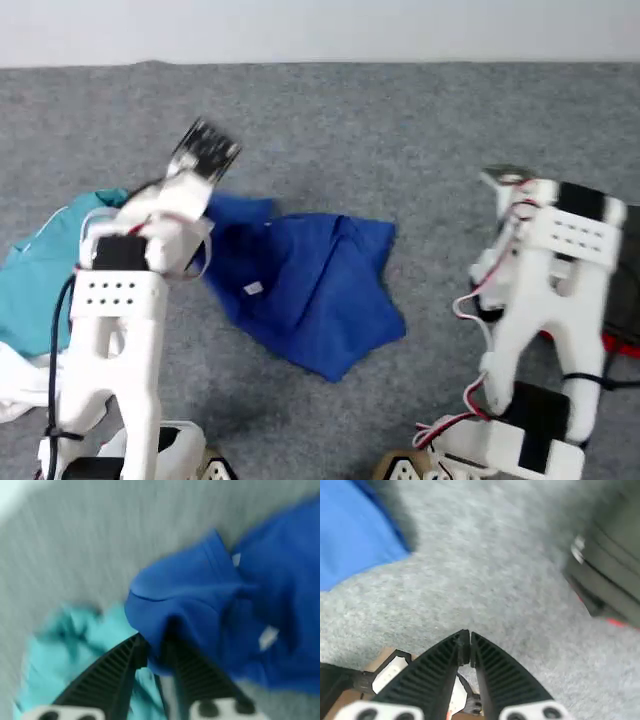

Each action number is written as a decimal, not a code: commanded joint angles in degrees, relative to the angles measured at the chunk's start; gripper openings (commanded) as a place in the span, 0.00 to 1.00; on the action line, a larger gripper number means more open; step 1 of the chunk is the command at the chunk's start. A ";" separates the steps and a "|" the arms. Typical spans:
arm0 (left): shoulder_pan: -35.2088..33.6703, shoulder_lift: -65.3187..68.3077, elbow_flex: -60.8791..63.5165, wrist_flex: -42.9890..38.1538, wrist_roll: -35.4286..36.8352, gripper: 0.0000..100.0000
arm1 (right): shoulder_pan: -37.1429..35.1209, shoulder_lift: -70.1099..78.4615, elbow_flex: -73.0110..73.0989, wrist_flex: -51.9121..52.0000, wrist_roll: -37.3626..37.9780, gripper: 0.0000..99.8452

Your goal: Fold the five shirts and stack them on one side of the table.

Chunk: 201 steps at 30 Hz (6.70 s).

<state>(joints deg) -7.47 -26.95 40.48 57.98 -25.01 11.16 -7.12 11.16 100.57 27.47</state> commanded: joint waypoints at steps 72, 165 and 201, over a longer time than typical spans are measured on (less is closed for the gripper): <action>-44.75 -0.88 -4.35 3.34 8.18 0.18 | -47.25 34.07 -41.41 2.42 -0.44 0.01; 21.54 30.42 -49.89 42.55 7.38 0.00 | -13.23 -20.26 -6.24 2.15 11.52 0.01; 6.42 32.00 -46.99 31.91 11.87 0.23 | -13.23 -20.26 -5.89 2.24 10.99 0.01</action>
<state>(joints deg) -1.41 -2.51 2.68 91.12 -14.02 -2.02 -25.58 7.74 100.66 39.16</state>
